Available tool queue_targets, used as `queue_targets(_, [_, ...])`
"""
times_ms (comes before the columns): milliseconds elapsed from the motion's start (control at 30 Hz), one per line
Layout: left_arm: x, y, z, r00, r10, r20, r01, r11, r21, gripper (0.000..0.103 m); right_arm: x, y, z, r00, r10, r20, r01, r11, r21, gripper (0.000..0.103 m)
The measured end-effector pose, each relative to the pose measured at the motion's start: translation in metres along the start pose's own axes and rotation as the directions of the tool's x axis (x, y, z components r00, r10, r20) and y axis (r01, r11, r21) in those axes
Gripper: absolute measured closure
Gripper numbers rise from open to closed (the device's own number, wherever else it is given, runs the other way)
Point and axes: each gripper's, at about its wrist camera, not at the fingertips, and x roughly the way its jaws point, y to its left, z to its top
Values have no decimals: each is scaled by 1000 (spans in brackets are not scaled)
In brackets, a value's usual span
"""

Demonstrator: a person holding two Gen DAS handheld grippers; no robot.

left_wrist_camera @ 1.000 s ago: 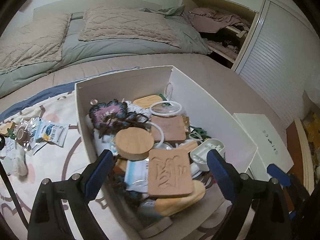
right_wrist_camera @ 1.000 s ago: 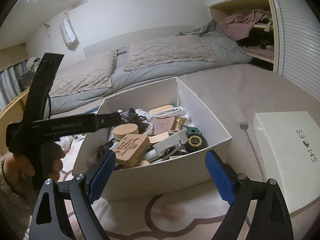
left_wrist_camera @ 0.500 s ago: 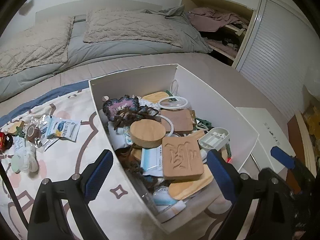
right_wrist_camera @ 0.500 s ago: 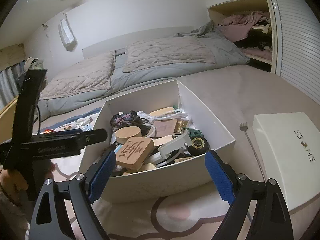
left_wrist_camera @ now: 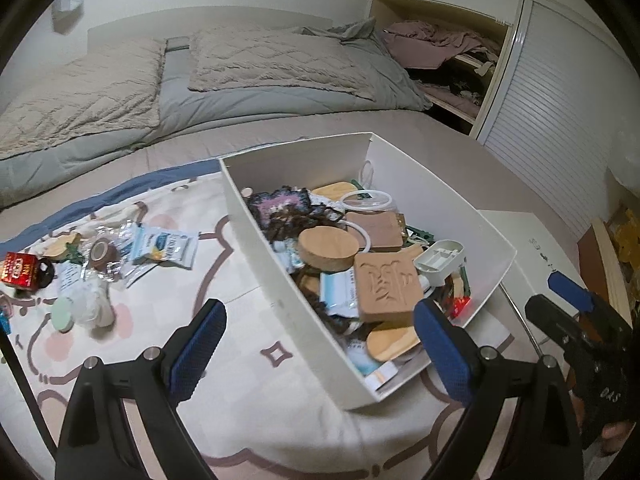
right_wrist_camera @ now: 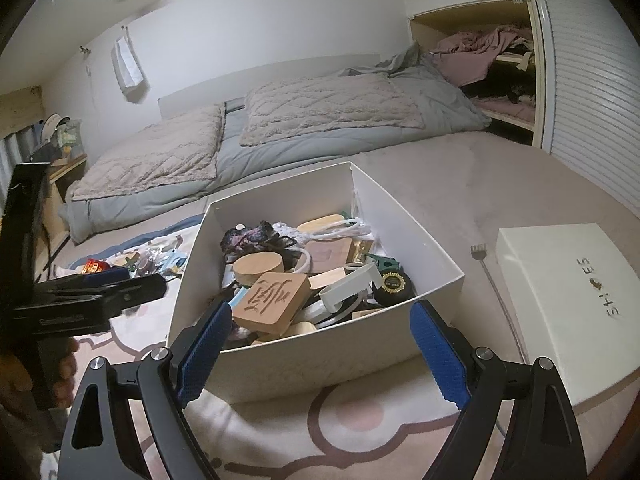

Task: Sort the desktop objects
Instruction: 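Withdraw both tools from the white box back over the blanket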

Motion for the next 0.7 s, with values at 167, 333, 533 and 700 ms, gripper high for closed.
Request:
queue_targets(167, [-18, 11, -7, 1000, 20, 9, -20, 1000, 3, 7, -8, 7, -2, 1000, -8, -1, 8, 1000, -12, 12])
queue_targets(333, [-39, 21, -14, 999, 42, 18, -42, 999, 15, 4, -17, 13, -5, 1000, -21, -7, 20, 1000, -14, 12])
queue_targets(533, [-66, 33, -21, 998, 51, 34, -51, 999, 10, 0, -35, 22, -7, 999, -46, 21, 47, 999, -26, 3])
queue_targets(700, [-86, 40, -28, 997, 69, 45, -69, 998, 4, 0, -50, 32, -6, 997, -65, 33, 66, 997, -38, 0])
